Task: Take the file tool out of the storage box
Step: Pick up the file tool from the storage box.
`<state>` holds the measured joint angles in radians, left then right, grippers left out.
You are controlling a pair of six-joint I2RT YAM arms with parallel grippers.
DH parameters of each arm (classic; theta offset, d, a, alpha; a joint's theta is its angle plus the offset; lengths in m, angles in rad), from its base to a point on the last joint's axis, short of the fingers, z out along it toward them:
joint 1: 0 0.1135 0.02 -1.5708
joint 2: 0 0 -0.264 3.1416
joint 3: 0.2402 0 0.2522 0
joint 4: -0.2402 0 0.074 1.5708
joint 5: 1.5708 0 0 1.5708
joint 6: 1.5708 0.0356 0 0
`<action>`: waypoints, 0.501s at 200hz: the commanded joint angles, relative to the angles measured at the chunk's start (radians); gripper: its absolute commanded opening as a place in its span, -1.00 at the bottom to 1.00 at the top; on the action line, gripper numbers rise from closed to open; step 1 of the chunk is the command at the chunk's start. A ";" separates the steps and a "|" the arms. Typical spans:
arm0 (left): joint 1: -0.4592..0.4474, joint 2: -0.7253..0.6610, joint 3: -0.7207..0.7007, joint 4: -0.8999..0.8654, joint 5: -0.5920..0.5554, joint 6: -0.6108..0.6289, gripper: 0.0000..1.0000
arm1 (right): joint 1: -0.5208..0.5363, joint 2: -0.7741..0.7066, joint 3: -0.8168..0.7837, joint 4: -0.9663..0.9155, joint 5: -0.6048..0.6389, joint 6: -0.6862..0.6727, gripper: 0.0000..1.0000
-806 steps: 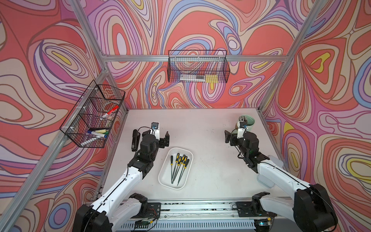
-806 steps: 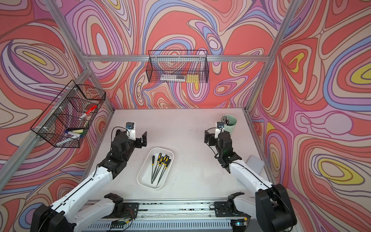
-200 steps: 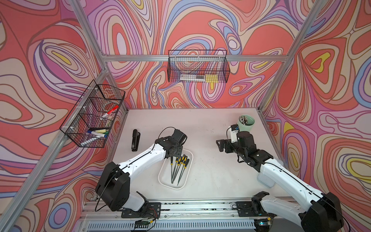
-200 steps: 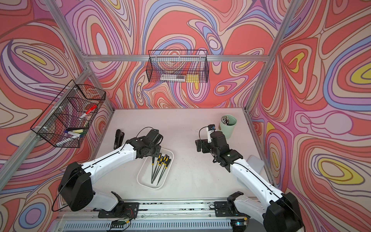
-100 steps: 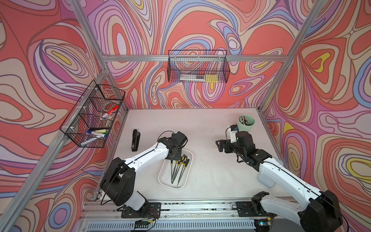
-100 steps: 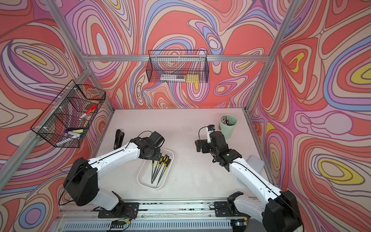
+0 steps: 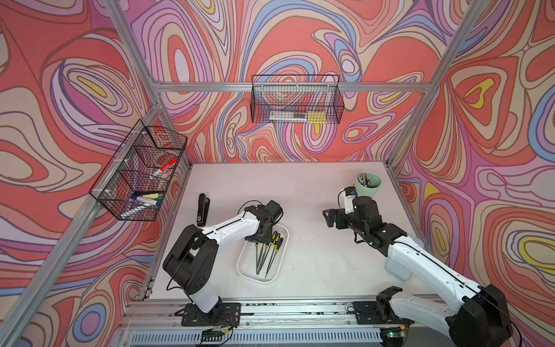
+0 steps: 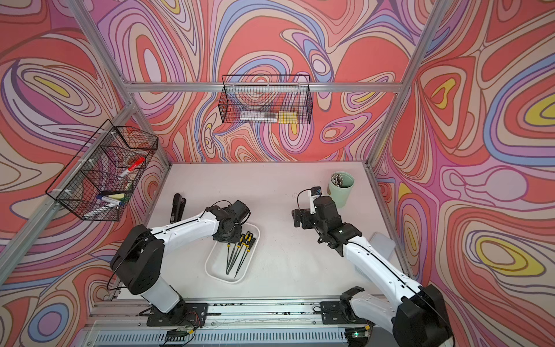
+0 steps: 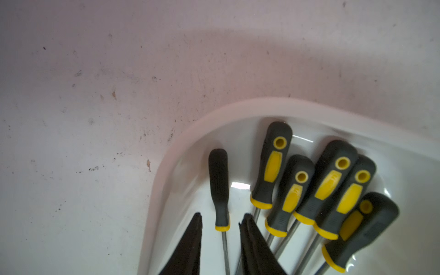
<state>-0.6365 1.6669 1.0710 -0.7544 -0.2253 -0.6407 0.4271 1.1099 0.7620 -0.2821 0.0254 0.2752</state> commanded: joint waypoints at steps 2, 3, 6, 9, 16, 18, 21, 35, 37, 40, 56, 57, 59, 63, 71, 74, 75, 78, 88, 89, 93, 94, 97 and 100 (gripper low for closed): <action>-0.006 0.040 -0.011 0.025 -0.008 -0.014 -0.37 | 0.008 -0.008 -0.010 0.016 -0.002 0.005 0.97; -0.006 0.042 -0.011 0.025 -0.007 -0.014 -0.37 | 0.008 -0.007 -0.010 0.017 -0.002 0.005 0.96; -0.006 0.046 -0.011 0.026 -0.006 -0.015 -0.37 | 0.008 -0.006 -0.011 0.018 -0.003 0.005 0.96; -0.006 0.050 -0.012 0.028 -0.005 -0.015 -0.37 | 0.008 -0.007 -0.012 0.018 -0.003 0.005 0.97; -0.006 0.056 -0.011 0.033 -0.005 -0.014 -0.37 | 0.008 -0.006 -0.012 0.018 -0.003 0.006 0.96; -0.006 0.058 -0.011 0.033 -0.006 -0.014 -0.37 | 0.008 -0.006 -0.013 0.018 -0.003 0.006 0.96; -0.006 0.059 -0.011 0.036 -0.007 -0.015 -0.38 | 0.008 -0.005 -0.013 0.019 -0.003 0.006 0.96; -0.006 0.069 -0.011 0.040 -0.013 -0.016 -0.38 | 0.007 -0.007 -0.016 0.021 -0.004 0.007 0.96; -0.006 0.070 -0.011 0.038 -0.015 -0.017 -0.39 | 0.008 -0.007 -0.018 0.021 -0.005 0.007 0.96; -0.006 0.074 -0.010 0.037 -0.017 -0.017 -0.39 | 0.008 -0.007 -0.018 0.021 -0.004 0.007 0.96; -0.005 0.084 -0.008 0.034 -0.024 -0.017 -0.39 | 0.008 -0.007 -0.019 0.020 -0.003 0.005 0.96; -0.005 0.085 -0.009 0.034 -0.025 -0.017 -0.39 | 0.008 -0.007 -0.018 0.020 -0.002 0.005 0.97; -0.005 0.085 -0.008 0.033 -0.025 -0.017 -0.40 | 0.008 -0.006 -0.019 0.020 -0.002 0.005 0.96; -0.005 0.088 -0.009 0.033 -0.027 -0.017 -0.40 | 0.008 -0.007 -0.019 0.020 -0.001 0.005 0.96; -0.005 0.092 -0.009 0.031 -0.035 -0.020 -0.40 | 0.009 -0.006 -0.018 0.021 -0.001 0.004 0.97; -0.004 0.093 -0.008 0.030 -0.038 -0.020 -0.40 | 0.008 -0.005 -0.017 0.021 -0.001 0.004 0.97; -0.004 0.094 -0.008 0.030 -0.039 -0.021 -0.40 | 0.008 -0.005 -0.018 0.021 -0.001 0.004 0.96; -0.003 0.095 -0.009 0.029 -0.041 -0.021 -0.41 | 0.008 -0.004 -0.018 0.021 -0.001 0.004 0.97; -0.002 0.098 -0.011 0.030 -0.045 -0.020 -0.41 | 0.008 -0.002 -0.018 0.024 -0.002 0.002 0.96; -0.002 0.098 -0.011 0.031 -0.045 -0.020 -0.41 | 0.008 -0.001 -0.018 0.024 -0.002 0.002 0.96; -0.001 0.101 -0.013 0.033 -0.045 -0.020 -0.41 | 0.008 0.000 -0.018 0.026 -0.003 0.002 0.96; 0.000 0.101 -0.013 0.033 -0.045 -0.020 -0.41 | 0.007 0.001 -0.018 0.026 -0.004 0.002 0.97; 0.000 0.103 -0.015 0.034 -0.044 -0.020 -0.41 | 0.008 0.002 -0.018 0.026 -0.005 0.003 0.96; 0.001 0.104 -0.017 0.037 -0.042 -0.020 -0.42 | 0.008 0.004 -0.017 0.027 -0.005 0.003 0.96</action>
<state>-0.6361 1.7470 1.0698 -0.7250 -0.2405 -0.6483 0.4271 1.1099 0.7567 -0.2771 0.0254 0.2752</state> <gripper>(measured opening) 0.297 0.983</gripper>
